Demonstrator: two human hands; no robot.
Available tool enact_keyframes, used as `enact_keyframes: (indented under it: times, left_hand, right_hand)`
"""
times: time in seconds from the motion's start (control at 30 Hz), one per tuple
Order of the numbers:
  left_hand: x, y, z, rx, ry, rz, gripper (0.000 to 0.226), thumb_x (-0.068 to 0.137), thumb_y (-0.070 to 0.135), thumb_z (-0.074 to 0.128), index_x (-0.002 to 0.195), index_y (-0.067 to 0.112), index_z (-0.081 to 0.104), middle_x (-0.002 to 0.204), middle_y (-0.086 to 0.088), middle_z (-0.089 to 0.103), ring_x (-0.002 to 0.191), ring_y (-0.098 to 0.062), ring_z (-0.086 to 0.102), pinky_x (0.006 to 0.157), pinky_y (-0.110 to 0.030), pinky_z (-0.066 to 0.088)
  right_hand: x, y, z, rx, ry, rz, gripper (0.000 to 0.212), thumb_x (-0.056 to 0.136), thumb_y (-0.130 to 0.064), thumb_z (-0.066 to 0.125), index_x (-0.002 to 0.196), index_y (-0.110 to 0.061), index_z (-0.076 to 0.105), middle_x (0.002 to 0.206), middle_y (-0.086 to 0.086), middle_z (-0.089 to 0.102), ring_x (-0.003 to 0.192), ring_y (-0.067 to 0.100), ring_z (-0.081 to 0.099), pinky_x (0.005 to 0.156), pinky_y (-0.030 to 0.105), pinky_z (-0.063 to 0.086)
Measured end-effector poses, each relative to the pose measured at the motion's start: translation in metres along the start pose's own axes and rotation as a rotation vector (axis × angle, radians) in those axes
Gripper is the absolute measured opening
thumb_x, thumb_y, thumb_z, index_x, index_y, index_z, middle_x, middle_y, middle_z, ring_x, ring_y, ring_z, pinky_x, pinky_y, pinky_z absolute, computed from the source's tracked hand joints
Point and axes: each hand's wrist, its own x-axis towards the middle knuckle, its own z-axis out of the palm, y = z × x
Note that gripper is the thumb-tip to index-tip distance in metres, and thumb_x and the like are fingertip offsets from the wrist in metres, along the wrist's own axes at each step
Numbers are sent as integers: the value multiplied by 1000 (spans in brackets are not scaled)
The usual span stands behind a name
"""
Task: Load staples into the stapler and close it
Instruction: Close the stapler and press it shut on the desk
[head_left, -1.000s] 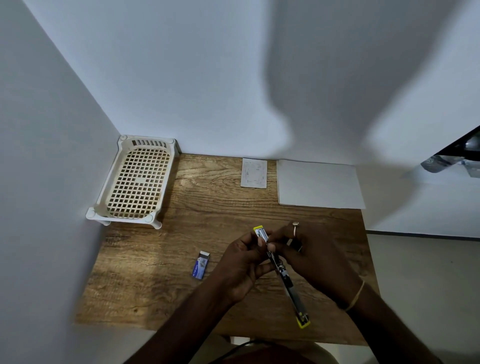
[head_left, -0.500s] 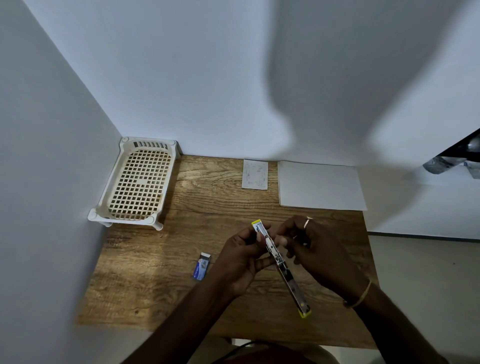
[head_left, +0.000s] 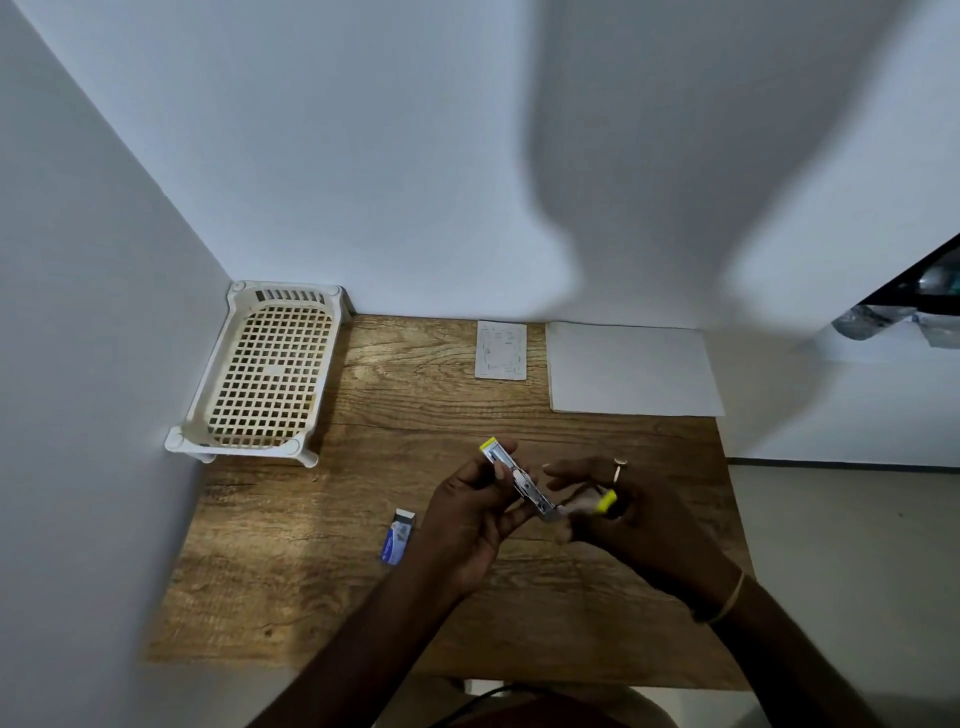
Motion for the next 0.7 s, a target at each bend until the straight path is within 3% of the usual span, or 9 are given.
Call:
enact_keyframes:
  times: [0.13, 0.27, 0.4, 0.53, 0.63, 0.7]
  left_hand:
    - [-9, -7, 6, 108, -80, 32, 31, 92, 14, 60, 120, 12, 74, 124, -20, 72, 110, -30, 72, 81, -36, 61]
    - [-11, -10, 2, 138, -62, 46, 28, 94, 10, 59, 117, 9, 75, 123, -20, 72, 110, -29, 72, 82, -33, 61]
    - [-14, -12, -2, 253, -55, 63, 39, 97, 24, 57, 130, 6, 66, 126, -19, 72, 112, -29, 71, 88, -39, 59]
    - [-18, -12, -4, 277, -85, 63, 52, 91, 43, 68, 133, 13, 65, 120, -13, 73, 104, -23, 70, 98, -44, 57]
    - [-18, -10, -7, 529, -88, 166, 41, 85, 29, 83, 123, 24, 71, 113, 0, 77, 108, -14, 72, 86, -26, 59]
    - [-14, -9, -14, 667, -44, 259, 39, 81, 22, 87, 117, 23, 72, 115, 2, 77, 113, -14, 70, 84, -26, 60]
  right_hand:
    - [5, 5, 10, 161, 8, 92, 39, 79, -41, 81, 117, -42, 69, 107, -17, 75, 89, 7, 74, 69, 28, 63]
    - [5, 14, 21, 352, -112, 191, 40, 86, -32, 77, 125, -37, 66, 112, -5, 75, 86, 20, 75, 72, 37, 64]
    - [5, 23, 29, 450, -178, 257, 44, 90, -26, 73, 132, -32, 62, 117, 2, 72, 88, 27, 73, 73, 35, 62]
    - [2, 27, 39, 475, -175, 269, 25, 93, -27, 68, 118, -28, 71, 110, 0, 73, 88, 23, 71, 73, 34, 59]
    - [2, 30, 46, 393, -124, 272, 20, 92, -21, 72, 110, -29, 73, 109, -5, 74, 88, 21, 72, 76, 36, 59]
    - [4, 31, 50, 244, -78, 230, 16, 90, -25, 73, 105, -33, 72, 104, -11, 73, 89, 13, 70, 76, 25, 58]
